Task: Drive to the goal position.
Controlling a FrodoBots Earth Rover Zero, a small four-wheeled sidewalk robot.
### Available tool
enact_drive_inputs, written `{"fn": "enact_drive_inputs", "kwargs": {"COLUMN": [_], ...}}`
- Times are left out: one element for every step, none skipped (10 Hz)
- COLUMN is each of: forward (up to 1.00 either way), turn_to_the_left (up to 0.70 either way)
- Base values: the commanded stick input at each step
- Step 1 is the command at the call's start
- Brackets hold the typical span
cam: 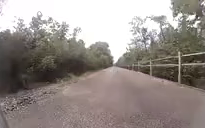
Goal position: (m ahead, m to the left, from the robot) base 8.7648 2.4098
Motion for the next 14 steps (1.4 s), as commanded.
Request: {"fn": "enact_drive_inputs", "kwargs": {"forward": [0.7, 0.7, 0.7, 0.7, 0.7, 0.7, 0.7, 0.7, 0.7, 0.7, 0.7, 0.7, 0.7, 0.7], "turn_to_the_left": [0.02, 0.01, 0.02, 0.02, 0.01, 0.01, 0.02, 0.0, 0.01, 0.01, 0.02, 0.02, 0.0, 0.0]}}
